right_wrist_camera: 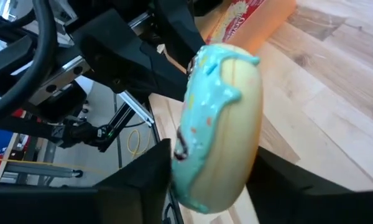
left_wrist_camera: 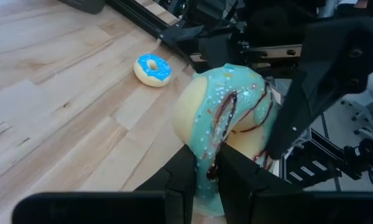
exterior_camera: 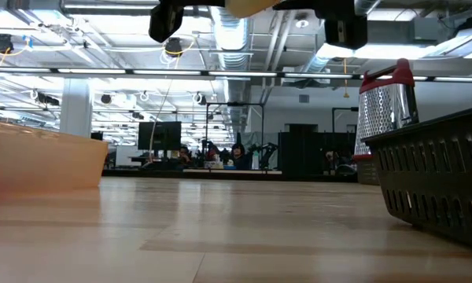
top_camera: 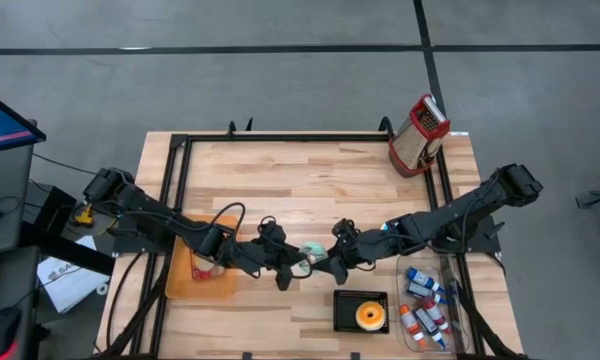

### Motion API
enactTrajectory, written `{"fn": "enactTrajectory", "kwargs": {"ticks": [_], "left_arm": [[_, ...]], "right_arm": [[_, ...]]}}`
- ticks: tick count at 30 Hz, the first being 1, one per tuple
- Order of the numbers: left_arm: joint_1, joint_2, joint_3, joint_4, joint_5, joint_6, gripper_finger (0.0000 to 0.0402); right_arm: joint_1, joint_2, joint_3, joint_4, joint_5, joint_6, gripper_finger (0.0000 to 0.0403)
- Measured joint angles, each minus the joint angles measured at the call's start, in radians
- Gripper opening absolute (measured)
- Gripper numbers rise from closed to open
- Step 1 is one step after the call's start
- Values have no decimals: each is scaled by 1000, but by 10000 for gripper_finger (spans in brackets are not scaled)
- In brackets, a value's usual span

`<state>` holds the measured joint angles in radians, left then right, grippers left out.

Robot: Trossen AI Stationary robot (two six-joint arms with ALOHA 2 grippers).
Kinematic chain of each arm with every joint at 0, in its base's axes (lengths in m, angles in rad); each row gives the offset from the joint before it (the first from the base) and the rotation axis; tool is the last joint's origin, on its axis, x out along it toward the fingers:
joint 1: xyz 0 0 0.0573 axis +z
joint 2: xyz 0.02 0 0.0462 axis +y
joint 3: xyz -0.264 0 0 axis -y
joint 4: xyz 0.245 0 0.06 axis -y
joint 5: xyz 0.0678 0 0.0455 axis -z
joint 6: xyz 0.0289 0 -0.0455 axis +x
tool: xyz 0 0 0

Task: Pick & Place Food Item
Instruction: Put the green donut into the black bin

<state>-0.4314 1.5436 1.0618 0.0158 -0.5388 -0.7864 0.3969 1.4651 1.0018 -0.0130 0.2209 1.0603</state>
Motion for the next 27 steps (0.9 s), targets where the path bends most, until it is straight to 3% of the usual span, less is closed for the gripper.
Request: {"fn": "enactTrajectory", "kwargs": {"ticks": [6,11,20,24,27], "left_arm": [[-24,0,0,-2,6,21,54],[-54,-10,0,-62,4,23,90],[-98,-104,-2,-88,-21,144,174],[-120,-180,-1,-154,-23,198,190],[-148,-224,-1,-222,-22,225,191]], "right_arm": [[0,-12,1,2,-14,-25,117],[3,-25,1,-3,-24,-52,85],[22,-32,1,-14,-53,-80,77],[32,-33,1,-97,-170,-116,77],[73,-34,28,-268,-253,-160,77]]}}
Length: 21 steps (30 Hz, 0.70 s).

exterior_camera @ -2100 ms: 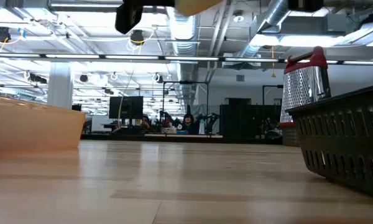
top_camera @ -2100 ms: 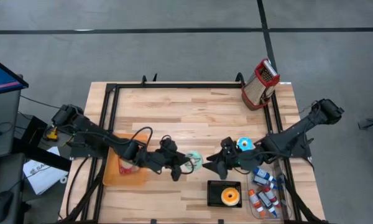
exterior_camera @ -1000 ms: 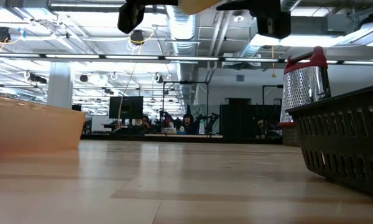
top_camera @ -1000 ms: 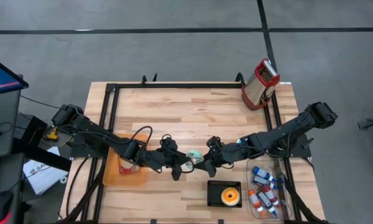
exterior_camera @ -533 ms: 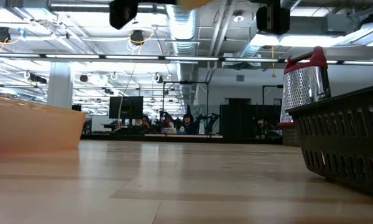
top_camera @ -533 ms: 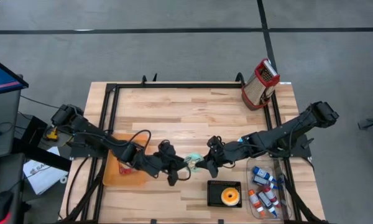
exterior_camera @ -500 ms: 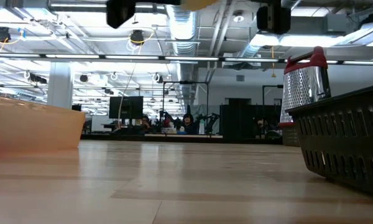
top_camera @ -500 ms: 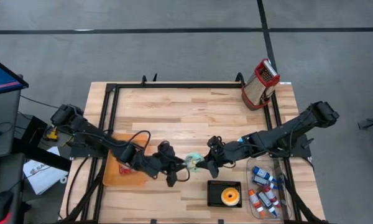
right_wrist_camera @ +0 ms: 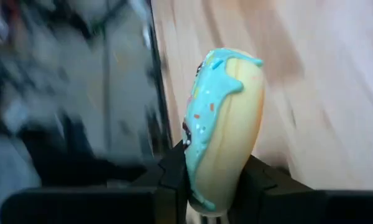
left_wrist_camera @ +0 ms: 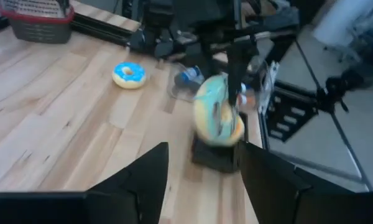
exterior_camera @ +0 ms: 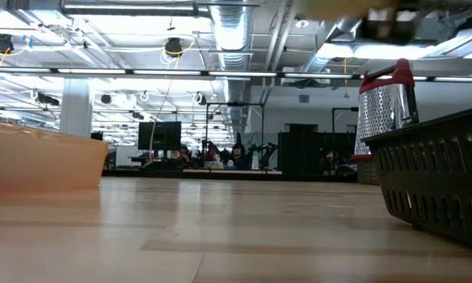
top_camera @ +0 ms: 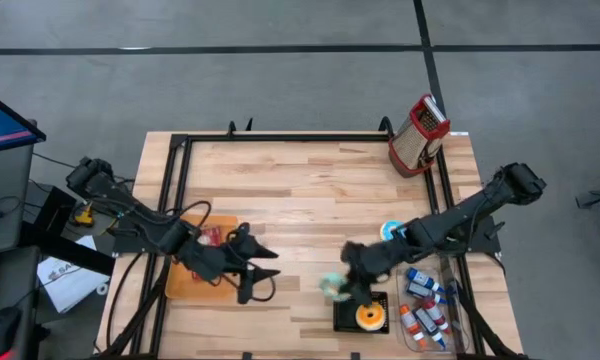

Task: Pick & Place Food Item
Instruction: Put the green donut into the black bin

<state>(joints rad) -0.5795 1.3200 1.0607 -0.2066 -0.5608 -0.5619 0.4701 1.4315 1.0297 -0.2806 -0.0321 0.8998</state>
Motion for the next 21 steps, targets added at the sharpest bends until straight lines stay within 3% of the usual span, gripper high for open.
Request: {"fn": "enactTrajectory", "kwargs": {"ticks": [7,15,21], "left_arm": [[-69,-18,0,-10,-6,7,174],[-82,54,0,51,-24,-49,155],[-82,96,0,106,-37,-88,150]], "right_arm": [[120,0,90,-368,20,-267,77],[213,52,90,-455,148,-674,77],[261,148,90,-458,196,-835,77]]}}
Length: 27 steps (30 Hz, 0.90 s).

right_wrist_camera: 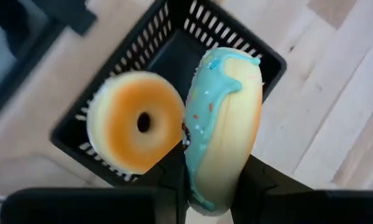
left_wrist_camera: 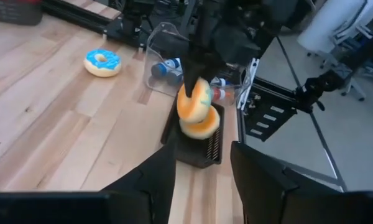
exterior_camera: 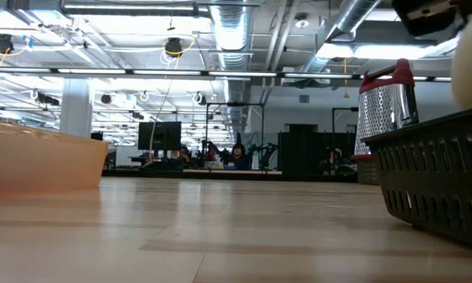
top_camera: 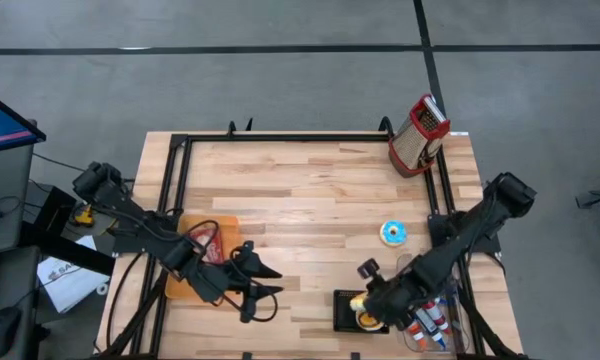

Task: Pick & Place Food Item
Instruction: Put the green donut into the black bin

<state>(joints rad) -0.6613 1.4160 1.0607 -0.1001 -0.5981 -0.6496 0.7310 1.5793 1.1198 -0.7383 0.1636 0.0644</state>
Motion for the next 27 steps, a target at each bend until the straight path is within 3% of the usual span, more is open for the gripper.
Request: {"fn": "enactTrajectory", "kwargs": {"ticks": [7,18,27], "left_arm": [[1,7,0,7,-22,-41,147],[1,7,0,38,-50,-66,138],[1,7,0,43,-50,-74,135]], "right_arm": [[74,65,0,7,219,-137,77],[157,140,0,29,230,-136,77],[137,136,0,-54,283,68,107]]}}
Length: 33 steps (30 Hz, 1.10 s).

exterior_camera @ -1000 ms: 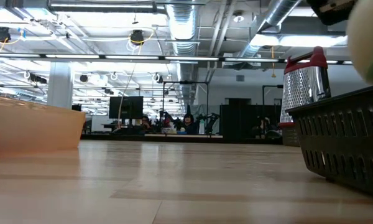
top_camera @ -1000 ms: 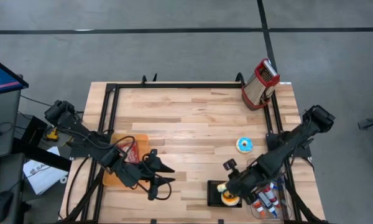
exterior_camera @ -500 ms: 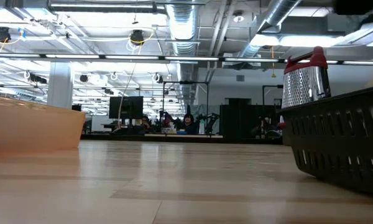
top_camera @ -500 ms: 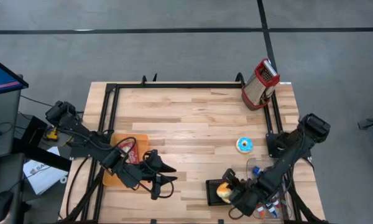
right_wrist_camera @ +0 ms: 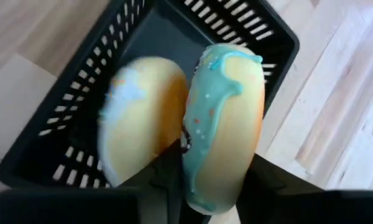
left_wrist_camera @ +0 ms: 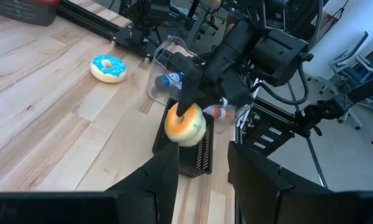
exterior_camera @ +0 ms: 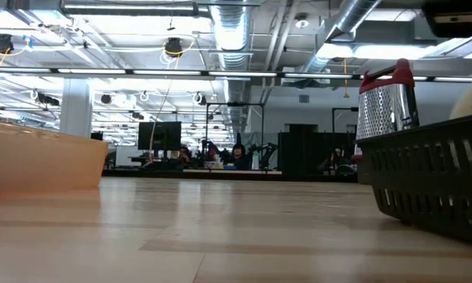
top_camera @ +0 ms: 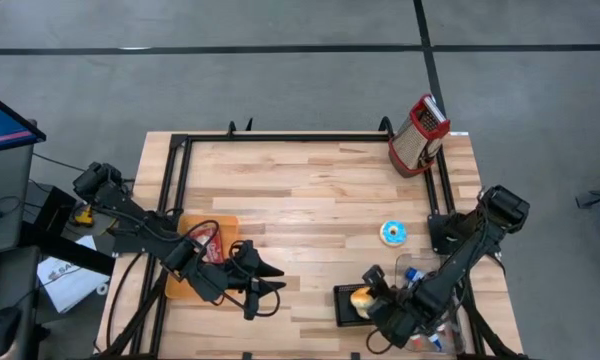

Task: Pick & Place Food Item
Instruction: Put the green donut into the black bin, then put the blue donut into the black bin

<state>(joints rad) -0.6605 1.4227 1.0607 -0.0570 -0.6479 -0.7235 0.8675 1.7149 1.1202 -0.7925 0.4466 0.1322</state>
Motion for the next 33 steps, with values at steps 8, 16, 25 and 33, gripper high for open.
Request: {"fn": "enactTrajectory", "kwargs": {"ticks": [8,16,25,33], "left_arm": [[0,0,0,0,0,0,135],[0,0,0,-1,0,0,135],[3,0,0,-2,0,3,135],[3,0,0,-2,-1,4,135]], "right_arm": [[24,0,2,-2,-1,44,177],[35,0,68,-68,10,70,205],[35,-1,123,-137,27,104,193],[33,-10,131,-250,31,354,187]]}}
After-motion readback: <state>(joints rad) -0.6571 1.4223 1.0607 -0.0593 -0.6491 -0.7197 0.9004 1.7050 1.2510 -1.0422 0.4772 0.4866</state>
